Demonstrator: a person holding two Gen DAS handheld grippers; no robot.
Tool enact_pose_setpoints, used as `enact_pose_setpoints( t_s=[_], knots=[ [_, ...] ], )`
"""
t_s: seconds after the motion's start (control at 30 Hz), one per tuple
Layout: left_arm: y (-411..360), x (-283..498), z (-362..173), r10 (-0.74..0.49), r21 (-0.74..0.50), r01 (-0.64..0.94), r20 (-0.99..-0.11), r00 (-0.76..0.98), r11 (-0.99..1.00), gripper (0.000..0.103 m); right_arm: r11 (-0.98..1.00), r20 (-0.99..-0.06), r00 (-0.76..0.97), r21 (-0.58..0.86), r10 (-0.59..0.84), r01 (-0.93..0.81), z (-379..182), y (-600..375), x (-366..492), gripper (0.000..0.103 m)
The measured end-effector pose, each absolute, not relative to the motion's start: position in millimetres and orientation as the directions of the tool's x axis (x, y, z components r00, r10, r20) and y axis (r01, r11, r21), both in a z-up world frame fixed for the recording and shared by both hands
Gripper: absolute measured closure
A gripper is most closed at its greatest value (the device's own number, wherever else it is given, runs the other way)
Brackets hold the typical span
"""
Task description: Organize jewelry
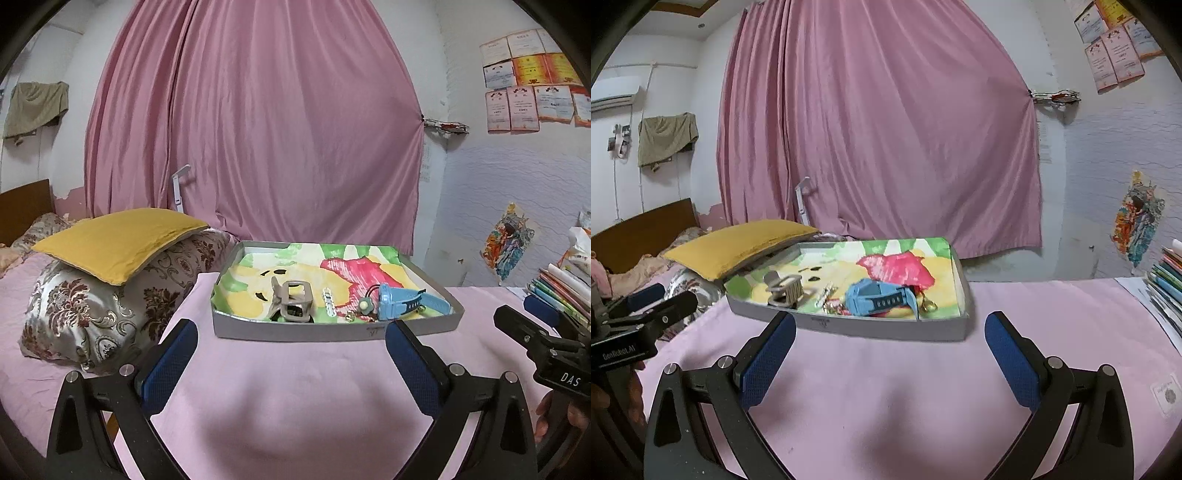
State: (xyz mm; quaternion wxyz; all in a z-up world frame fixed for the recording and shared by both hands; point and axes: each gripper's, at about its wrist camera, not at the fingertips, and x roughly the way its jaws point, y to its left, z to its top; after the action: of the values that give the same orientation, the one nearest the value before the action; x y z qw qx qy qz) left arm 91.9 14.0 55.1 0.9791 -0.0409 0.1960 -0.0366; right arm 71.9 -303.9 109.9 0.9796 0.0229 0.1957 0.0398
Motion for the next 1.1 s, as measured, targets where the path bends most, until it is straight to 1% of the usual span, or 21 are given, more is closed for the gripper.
enact_pose_setpoints(
  t_s=[0.13,0.47,0.7,0.8,0.9,1.1],
  knots=[
    [16,83,51,-0.073,-0.084,0.045,-0.369,0.927,0.995,0.001,0.997,-0.377,0.924,0.056,0.064,-0.046,104,-305,63,0.002],
    [24,68,33,-0.034,-0.105,-0.004,-0.358,0.933,0.995,0.001,0.997,-0.330,0.944,0.075,0.017,0.008,93,-312,47,0.002],
    [25,60,20,-0.009,-0.120,-0.034,-0.343,0.939,0.992,0.001,0.997,-0.340,0.940,0.075,0.010,0.017,82,-311,45,0.002],
    [25,59,16,-0.002,-0.121,-0.042,-0.342,0.940,0.992,0.001,0.998,-0.339,0.941,0.065,0.004,0.019,78,-309,44,0.002],
    [25,58,13,0.011,-0.120,-0.054,-0.336,0.942,0.991,0.001,0.999,-0.306,0.952,0.042,-0.009,0.023,79,-305,38,0.002],
    [23,56,10,0.024,-0.116,-0.064,-0.317,0.948,0.991,0.001,1.000,-0.283,0.959,-0.002,-0.019,0.019,80,-298,34,0.002]
  ],
)
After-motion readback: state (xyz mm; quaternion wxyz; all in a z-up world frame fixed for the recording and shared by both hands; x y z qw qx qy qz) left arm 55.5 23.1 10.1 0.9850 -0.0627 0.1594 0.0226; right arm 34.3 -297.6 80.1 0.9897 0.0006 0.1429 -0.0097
